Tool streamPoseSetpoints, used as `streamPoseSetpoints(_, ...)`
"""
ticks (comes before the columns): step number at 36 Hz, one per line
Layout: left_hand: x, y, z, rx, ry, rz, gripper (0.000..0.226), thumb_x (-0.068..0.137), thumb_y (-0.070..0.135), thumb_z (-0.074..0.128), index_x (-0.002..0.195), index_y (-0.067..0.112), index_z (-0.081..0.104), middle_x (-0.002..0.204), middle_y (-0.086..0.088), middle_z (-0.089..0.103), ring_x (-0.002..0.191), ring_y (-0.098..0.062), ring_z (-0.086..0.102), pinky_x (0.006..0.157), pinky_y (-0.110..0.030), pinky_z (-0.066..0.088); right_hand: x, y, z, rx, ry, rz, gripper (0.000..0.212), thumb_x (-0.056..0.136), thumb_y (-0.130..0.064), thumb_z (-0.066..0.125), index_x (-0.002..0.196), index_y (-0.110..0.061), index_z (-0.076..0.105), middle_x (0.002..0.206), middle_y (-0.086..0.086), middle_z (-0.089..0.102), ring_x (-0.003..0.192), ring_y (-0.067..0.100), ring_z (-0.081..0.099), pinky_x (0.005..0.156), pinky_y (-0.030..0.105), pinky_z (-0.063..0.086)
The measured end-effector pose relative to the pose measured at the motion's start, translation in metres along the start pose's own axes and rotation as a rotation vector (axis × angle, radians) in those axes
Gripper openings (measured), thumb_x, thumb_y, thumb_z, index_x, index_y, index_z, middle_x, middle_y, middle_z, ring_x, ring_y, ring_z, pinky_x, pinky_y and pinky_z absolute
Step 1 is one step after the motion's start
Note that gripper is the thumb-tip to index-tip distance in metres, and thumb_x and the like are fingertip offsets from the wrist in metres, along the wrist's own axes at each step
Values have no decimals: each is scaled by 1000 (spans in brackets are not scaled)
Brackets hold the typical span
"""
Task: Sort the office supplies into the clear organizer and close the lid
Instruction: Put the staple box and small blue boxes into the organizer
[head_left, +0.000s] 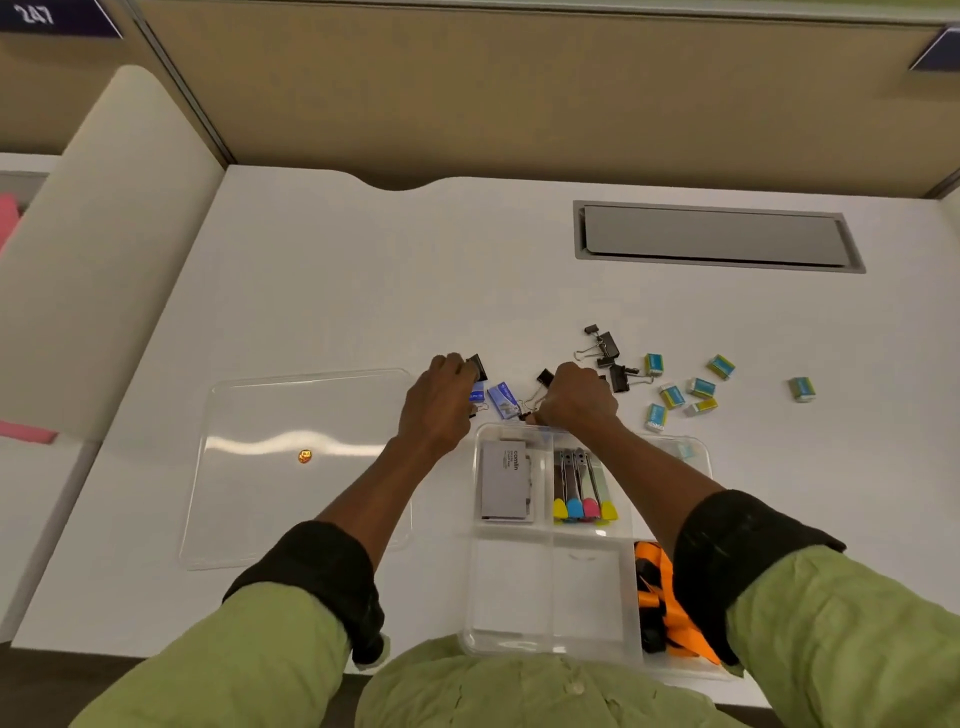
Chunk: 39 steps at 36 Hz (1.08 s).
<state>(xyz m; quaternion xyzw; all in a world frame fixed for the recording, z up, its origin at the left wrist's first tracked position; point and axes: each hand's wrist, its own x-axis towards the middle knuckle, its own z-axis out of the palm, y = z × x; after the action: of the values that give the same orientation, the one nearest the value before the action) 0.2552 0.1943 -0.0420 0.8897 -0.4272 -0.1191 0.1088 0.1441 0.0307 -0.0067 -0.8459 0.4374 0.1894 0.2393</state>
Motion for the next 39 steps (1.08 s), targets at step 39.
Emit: streamPoseSetpoints(39,-10,-15,-7,-415,213,-125,41,89,23,77,128,16,70,106,-8,63,101,-23,60,82,-34,52,6,-46,27,-338,153,-498,33,84,-15,68,115,-10,58,109,16,55,79,30,57,63,34,43)
